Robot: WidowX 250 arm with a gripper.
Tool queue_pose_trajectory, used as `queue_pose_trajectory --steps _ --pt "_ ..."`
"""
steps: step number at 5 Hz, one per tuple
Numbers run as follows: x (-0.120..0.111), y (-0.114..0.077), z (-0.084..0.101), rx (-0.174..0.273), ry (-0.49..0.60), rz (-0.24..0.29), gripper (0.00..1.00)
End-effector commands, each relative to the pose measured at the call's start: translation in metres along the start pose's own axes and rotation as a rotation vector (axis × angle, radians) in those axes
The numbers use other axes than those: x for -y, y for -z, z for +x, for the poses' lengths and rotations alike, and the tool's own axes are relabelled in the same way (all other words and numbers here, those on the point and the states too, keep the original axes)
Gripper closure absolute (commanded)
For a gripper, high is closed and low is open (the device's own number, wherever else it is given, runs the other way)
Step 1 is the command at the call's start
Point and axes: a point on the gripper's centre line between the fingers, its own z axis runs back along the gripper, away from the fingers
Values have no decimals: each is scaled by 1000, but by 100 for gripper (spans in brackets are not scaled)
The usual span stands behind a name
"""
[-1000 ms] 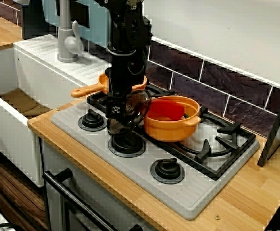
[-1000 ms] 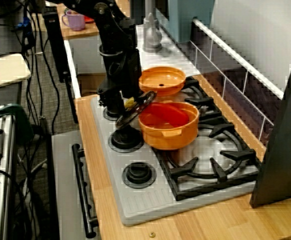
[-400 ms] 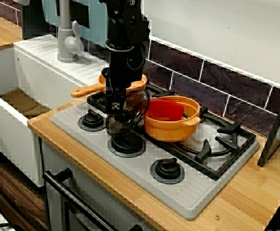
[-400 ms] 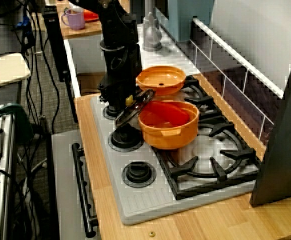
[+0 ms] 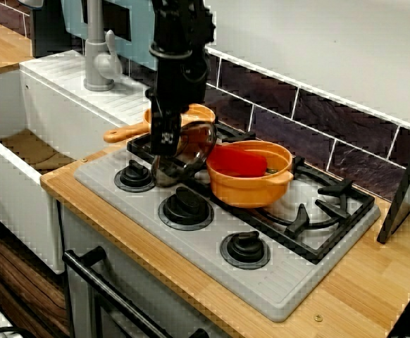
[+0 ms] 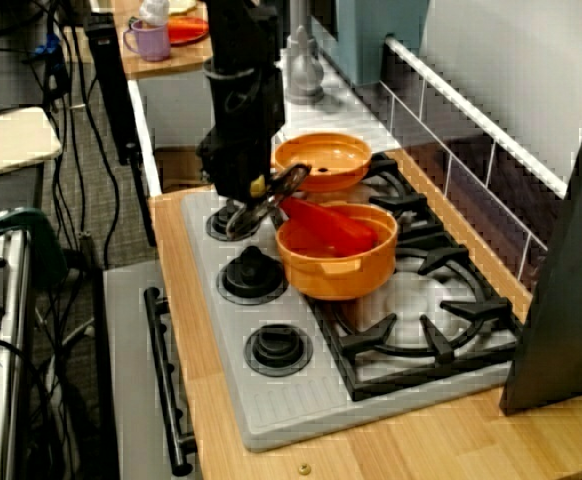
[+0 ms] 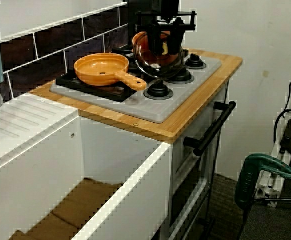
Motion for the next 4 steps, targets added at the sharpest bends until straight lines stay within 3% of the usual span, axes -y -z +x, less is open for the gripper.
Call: queue_pose_trajectory --steps 1,4 --pt "-20 -41 2 85 -13 57 100" --pt "-50 -63 5 116 -64 94 100"
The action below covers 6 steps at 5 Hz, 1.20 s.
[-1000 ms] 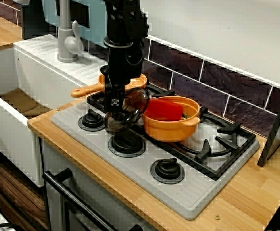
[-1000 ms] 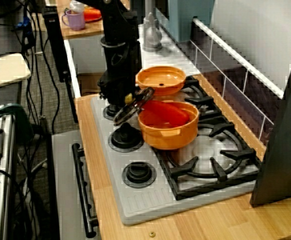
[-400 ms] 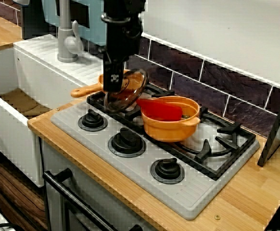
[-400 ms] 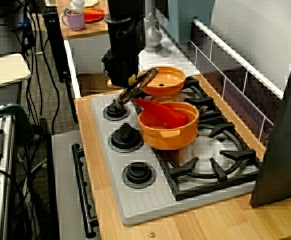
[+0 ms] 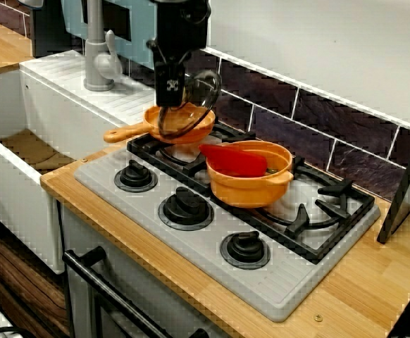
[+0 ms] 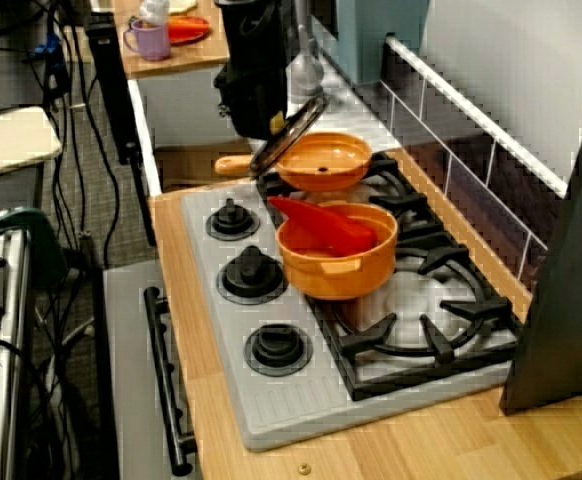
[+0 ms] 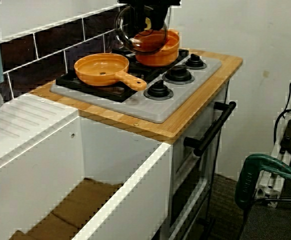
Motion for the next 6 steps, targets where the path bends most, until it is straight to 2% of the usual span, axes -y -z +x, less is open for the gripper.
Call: queue_pose_trajectory --steps 1,3,5,6 --pt "-32 -22 5 54 -37 63 100" --pt "-49 -18 6 47 -48 108 100" --pt "-53 -10 4 23 -28 156 100" --pt "-58 -5 3 11 -14 153 100"
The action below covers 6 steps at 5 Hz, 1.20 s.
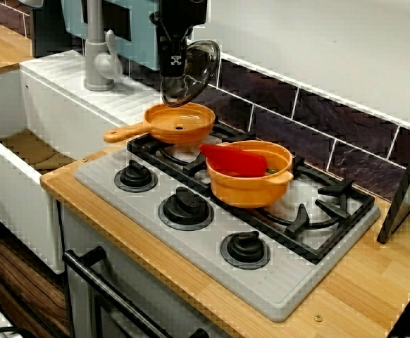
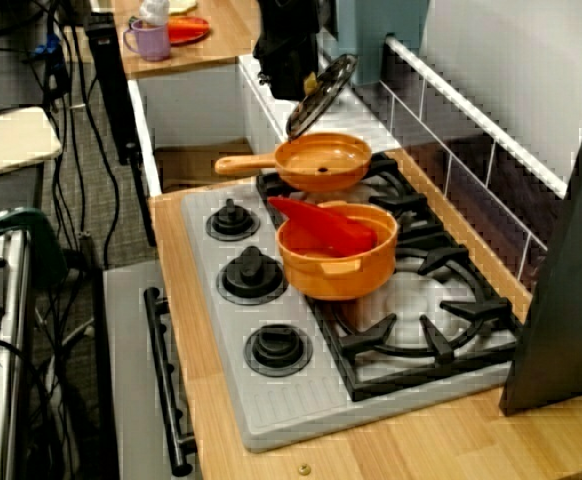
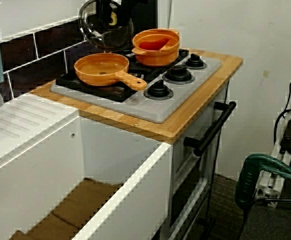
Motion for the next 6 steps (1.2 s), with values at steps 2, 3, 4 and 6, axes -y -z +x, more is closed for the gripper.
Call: queue_pose_trajectory --steps 2,3,4,6 --pt "-7 6 -4 -16 22 26 100" --pt "-7 7 -5 -19 24 29 100" --pt "-7 10 -5 -25 26 32 100" --pt "-7 19 -6 -44 26 40 100"
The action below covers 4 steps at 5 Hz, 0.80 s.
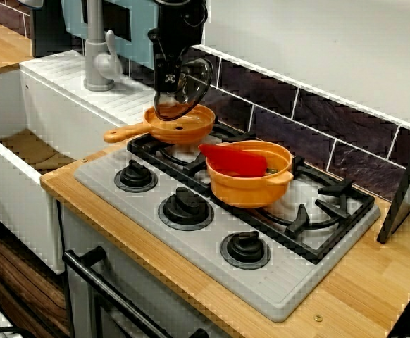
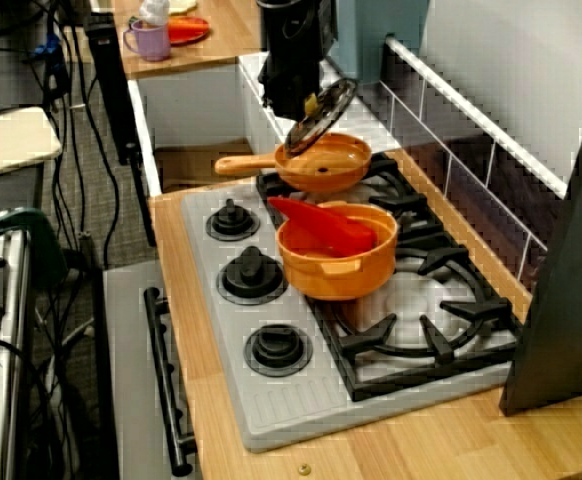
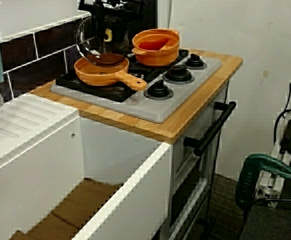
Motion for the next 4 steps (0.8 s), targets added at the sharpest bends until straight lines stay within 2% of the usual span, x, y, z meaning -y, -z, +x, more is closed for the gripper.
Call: queue_pose_trajectory --steps 1,2,4 --pt "-2 -5 -1 11 -9 21 6" --pt "-2 -6 -1 8 -5 17 0" --pt "-3 -8 -1 9 -6 9 0"
